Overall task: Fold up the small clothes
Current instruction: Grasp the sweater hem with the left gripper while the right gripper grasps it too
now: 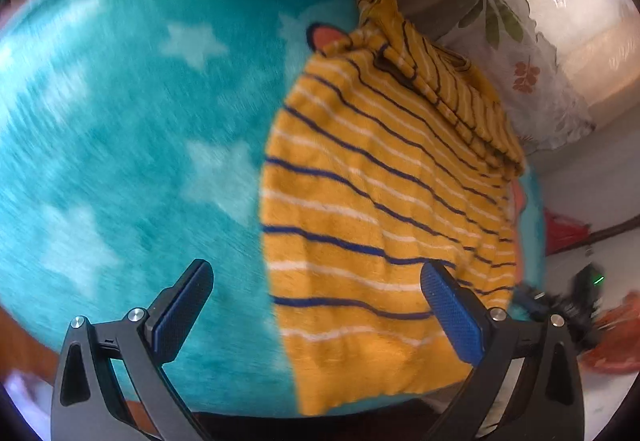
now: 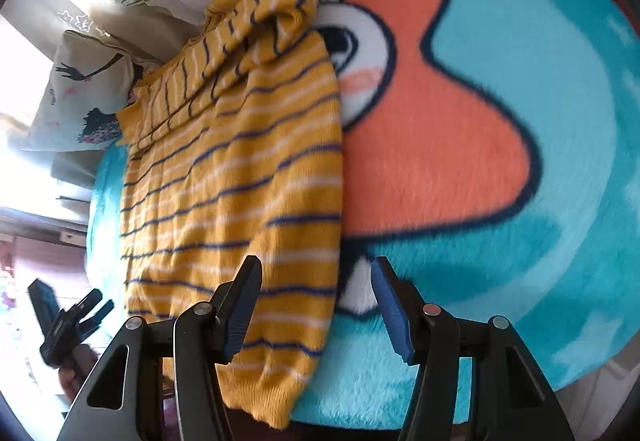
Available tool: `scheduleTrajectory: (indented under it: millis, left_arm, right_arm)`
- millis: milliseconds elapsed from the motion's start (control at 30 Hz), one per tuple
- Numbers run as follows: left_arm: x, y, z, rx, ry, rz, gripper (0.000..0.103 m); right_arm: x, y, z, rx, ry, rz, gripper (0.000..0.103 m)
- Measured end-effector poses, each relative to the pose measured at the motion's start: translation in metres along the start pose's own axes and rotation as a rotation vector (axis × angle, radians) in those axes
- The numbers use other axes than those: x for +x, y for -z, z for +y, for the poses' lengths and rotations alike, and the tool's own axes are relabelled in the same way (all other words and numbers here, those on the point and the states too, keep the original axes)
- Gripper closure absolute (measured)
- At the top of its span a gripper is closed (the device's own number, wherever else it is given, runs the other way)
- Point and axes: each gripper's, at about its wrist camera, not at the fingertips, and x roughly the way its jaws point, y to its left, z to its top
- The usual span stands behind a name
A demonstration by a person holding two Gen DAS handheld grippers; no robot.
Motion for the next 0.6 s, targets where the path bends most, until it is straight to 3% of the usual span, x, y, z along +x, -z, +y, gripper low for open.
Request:
scheduleTrajectory:
  millis: [100,233,333,433,500,600]
  left_arm:
    - [0.013,0.005,0.004,-0.059,0.087,0.036,0.000]
    - [0.013,0.013,-0.006,-0.024,0.083,0.011,0.001]
    - [0.017,0.021,-0.006,-0.058,0.191,0.042,0.001]
    - [0.021,0.027,-0.007,-0.084,0.264,0.067,0.010]
    - [0.025,0.030,-0.008,-0.097,0.315,0.095,0.026]
    - [0.033,0.034,-0.011,-0.102,0.340,0.125,0.032]
  right_arm:
    - [0.008,0.010,-0.008,0.008,-0.062,0.033,0.042]
    - [0.011,0.017,-0.001,-0.002,-0.122,0.026,0.034]
    - [0.018,0.023,0.000,0.021,-0.216,0.048,0.033]
    - [0.028,0.028,0.005,0.041,-0.308,0.073,0.033]
    - [0.037,0.031,0.010,0.044,-0.355,0.097,0.033]
    - [0.047,0.036,0.025,0.022,-0.385,0.114,0.033]
